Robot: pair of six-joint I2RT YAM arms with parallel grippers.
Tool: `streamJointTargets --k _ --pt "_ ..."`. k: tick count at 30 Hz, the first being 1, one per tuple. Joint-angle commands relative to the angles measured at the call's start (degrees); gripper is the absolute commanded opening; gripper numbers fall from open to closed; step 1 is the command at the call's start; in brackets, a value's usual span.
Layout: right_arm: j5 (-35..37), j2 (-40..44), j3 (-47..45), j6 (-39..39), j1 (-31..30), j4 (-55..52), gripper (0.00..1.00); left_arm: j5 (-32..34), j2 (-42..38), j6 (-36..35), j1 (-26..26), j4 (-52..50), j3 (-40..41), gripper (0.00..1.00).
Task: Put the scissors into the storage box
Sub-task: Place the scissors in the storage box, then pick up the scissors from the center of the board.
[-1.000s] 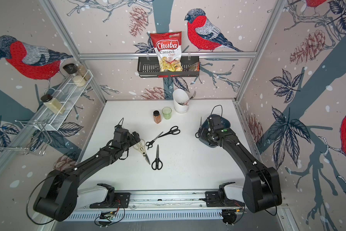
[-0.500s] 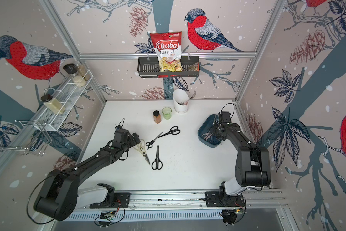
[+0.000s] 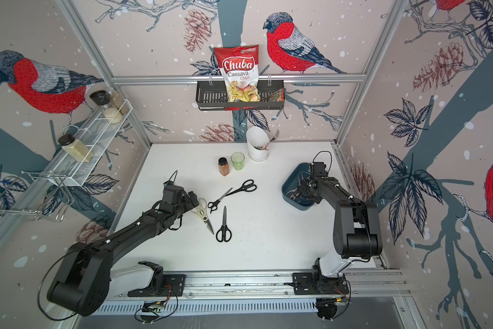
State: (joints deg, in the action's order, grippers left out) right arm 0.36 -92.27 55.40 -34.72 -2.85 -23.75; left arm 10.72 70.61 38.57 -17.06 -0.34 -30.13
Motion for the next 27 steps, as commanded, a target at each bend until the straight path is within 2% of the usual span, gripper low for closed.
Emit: streamJointTargets --k 1,6,10,20,27 --pt "2.7 0.84 1.42 -0.05 -1.04 -0.11 0.34 0.65 -0.29 -0.15 -0.07 -0.17 0.16 0.96" --pt "8.78 2.65 5.31 1.09 -5.72 -3.82 0.35 0.38 -0.56 -0.04 0.0 -0.12 0.09 0.96" --pt "13.03 3.74 9.26 2.71 -13.51 -6.74 0.37 -0.24 -0.73 0.16 -0.03 -0.06 -0.09 0.96" --pt "6.95 -2.82 13.85 1.66 -40.64 -9.23 0.32 -1.3 -1.28 2.71 0.0 1.53 2.12 0.96" --pt "5.76 -8.21 16.78 -1.27 -54.67 -12.85 0.3 -0.75 -1.36 2.79 0.08 1.23 2.53 0.96"
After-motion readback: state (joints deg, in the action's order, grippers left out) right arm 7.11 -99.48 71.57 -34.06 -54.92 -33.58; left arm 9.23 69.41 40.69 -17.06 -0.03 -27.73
